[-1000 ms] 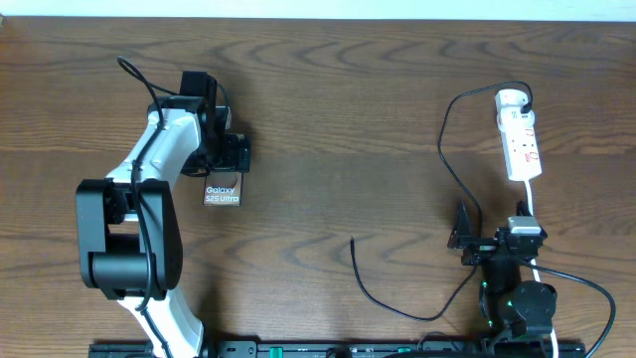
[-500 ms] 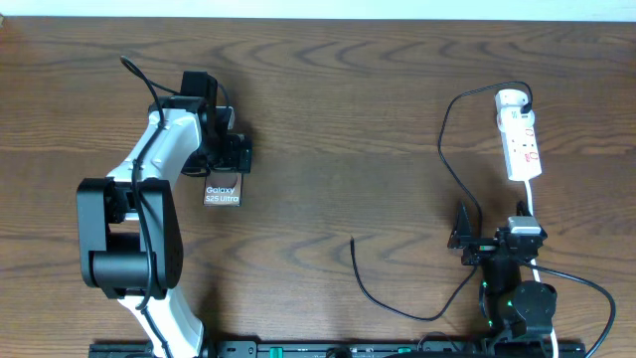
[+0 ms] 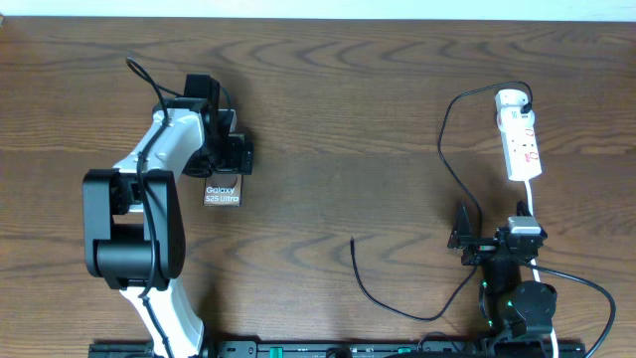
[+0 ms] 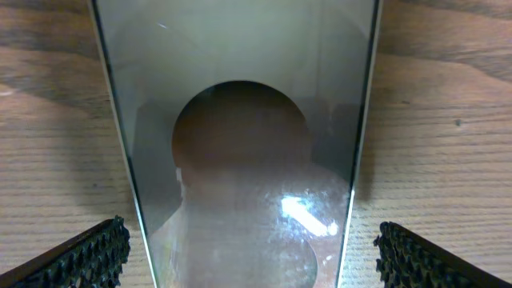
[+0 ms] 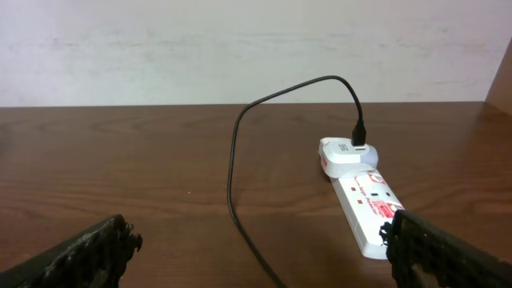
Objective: Plug charger to phone and switch on socket
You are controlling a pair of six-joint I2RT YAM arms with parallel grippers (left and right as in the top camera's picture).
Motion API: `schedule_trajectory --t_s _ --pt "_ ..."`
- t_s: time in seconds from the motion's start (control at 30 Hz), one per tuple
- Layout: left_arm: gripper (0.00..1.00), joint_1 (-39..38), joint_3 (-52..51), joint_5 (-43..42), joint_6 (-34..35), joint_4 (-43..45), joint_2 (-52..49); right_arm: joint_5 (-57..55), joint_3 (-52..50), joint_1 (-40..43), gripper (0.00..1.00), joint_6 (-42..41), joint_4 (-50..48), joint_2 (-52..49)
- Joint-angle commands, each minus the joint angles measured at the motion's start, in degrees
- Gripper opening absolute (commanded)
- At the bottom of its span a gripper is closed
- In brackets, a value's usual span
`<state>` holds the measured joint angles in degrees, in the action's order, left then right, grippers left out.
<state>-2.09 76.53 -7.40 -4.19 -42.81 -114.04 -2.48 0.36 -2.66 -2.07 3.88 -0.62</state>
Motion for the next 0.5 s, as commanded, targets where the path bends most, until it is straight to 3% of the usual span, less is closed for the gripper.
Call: schedule_trajectory --t_s 0.0,0.47 --pt "0.98 -0.24 0.5 -0.33 -0.5 -0.13 -1.53 0.04 -0.04 -0.39 0.99 0.87 0.24 0.31" --pt "0.98 -0.24 0.48 -0.02 -0.5 -1.05 -1.81 0.04 -0.04 -0.39 0.99 0.87 0.24 0.31"
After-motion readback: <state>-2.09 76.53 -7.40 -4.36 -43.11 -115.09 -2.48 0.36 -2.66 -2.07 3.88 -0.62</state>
